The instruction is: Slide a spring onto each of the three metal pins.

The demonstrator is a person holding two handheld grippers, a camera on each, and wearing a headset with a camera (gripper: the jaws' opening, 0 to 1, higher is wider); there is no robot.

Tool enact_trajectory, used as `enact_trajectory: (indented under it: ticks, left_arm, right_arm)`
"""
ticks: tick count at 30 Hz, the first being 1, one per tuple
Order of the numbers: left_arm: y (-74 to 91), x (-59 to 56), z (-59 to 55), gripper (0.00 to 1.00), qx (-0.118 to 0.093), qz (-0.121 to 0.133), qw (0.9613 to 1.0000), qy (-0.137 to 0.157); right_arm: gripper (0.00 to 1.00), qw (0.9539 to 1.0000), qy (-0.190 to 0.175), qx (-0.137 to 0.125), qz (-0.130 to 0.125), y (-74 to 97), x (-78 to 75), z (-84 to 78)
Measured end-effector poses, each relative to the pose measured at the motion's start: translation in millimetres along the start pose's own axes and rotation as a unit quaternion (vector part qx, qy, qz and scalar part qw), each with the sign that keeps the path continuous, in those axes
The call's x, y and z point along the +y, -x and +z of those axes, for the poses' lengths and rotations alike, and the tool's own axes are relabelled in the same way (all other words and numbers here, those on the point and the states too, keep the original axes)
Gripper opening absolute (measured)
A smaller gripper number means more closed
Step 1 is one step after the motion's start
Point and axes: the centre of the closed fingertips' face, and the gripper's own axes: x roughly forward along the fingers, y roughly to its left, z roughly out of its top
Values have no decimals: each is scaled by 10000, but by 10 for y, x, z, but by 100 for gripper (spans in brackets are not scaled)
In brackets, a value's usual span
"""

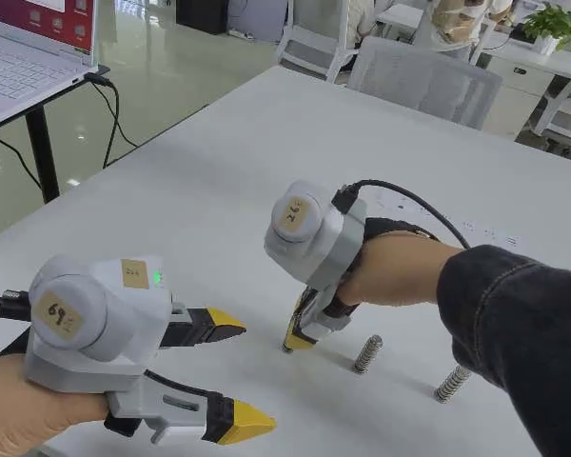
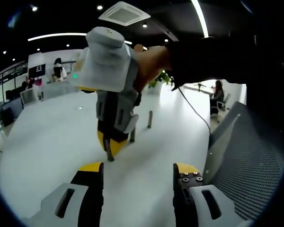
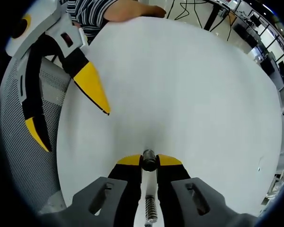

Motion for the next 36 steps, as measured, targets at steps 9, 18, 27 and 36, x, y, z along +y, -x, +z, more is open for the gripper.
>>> enact_trajectory:
  ticks: [9, 18, 27, 36]
  left_arm:
    - [0, 5, -5, 54, 13, 4, 10000, -3]
    - [-10, -4, -25, 54, 70, -29, 10000, -18]
    - [-25, -35, -48, 54, 139, -102, 9998, -25]
    - [-46, -80, -88, 54, 239, -221, 9994, -66]
  right_arm:
    - [14, 10000, -38, -89, -6, -11, 0, 2]
    - [20, 9994, -146, -278, -159, 99, -69, -46]
    - [26, 9967, -399, -617, -338, 263, -122, -86]
    - [34, 9903, -668, -1017, -667, 476, -204, -184]
